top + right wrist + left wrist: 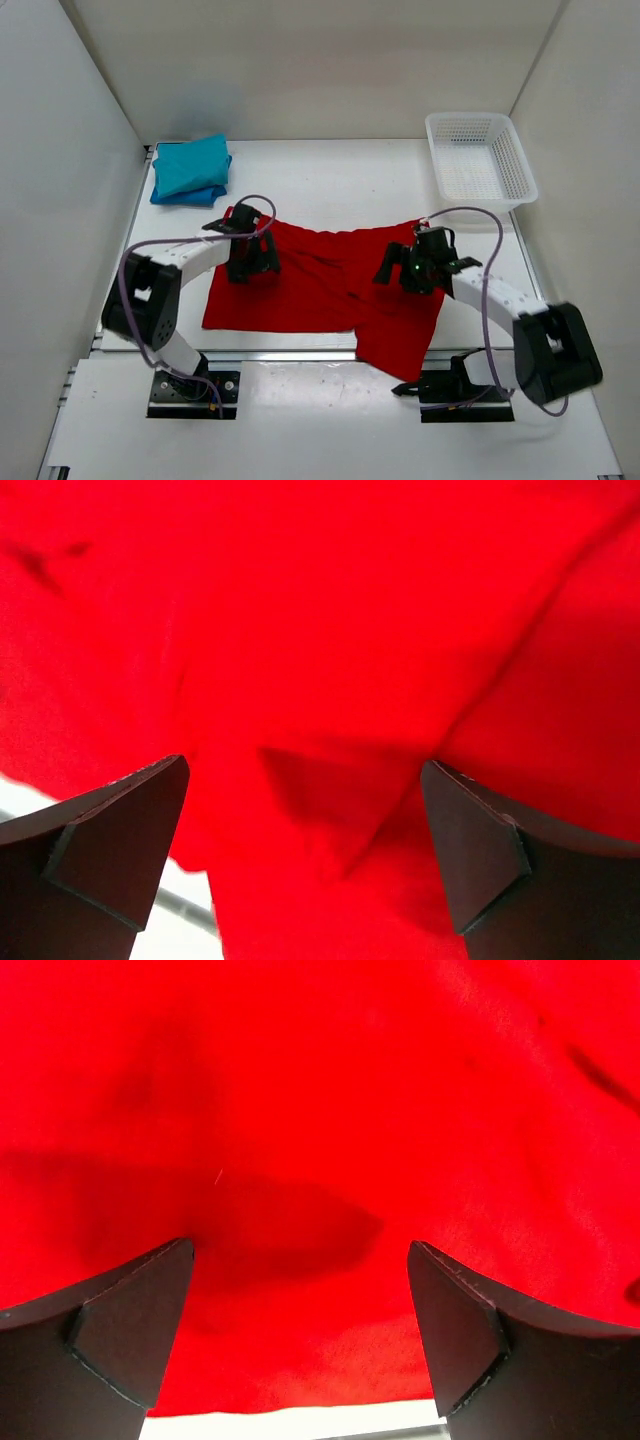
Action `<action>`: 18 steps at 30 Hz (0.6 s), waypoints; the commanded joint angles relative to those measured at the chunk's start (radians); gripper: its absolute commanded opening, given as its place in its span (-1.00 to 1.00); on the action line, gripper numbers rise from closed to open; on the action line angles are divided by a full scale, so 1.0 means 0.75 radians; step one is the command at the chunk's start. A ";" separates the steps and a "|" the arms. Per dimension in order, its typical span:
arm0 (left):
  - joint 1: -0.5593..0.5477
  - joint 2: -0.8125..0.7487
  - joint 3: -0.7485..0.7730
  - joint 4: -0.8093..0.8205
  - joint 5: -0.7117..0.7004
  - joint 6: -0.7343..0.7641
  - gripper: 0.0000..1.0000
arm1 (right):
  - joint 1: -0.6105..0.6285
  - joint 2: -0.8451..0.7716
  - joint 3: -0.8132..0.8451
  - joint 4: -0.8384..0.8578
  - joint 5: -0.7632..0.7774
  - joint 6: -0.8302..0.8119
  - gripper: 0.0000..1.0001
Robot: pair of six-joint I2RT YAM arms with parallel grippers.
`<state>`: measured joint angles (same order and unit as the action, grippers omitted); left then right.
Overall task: Fold and stack the t-shirts
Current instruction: Flatten out the tshirt
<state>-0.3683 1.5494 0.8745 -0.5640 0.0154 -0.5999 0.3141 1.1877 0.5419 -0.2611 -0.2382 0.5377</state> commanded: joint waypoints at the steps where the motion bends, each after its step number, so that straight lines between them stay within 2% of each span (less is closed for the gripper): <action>1: 0.031 0.132 0.149 0.069 0.022 0.008 0.97 | -0.028 0.191 0.153 0.117 0.062 -0.017 0.98; 6: 0.113 0.339 0.345 0.048 -0.006 0.031 0.97 | -0.149 0.492 0.404 0.186 0.017 -0.111 0.98; 11: 0.178 0.595 0.694 -0.023 0.014 0.076 0.97 | -0.175 0.735 0.672 0.180 0.025 -0.195 0.99; 15: 0.174 0.683 0.919 -0.092 0.006 0.135 0.98 | -0.173 0.854 0.913 0.164 0.101 -0.297 0.99; 18: 0.209 0.648 1.018 -0.164 0.002 0.149 0.97 | -0.194 0.887 1.075 0.083 0.101 -0.343 0.98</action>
<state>-0.2302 2.0918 1.5700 -0.6292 0.0219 -0.5247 0.1818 1.8603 1.2343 -0.1898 -0.1993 0.3550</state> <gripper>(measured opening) 0.985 0.993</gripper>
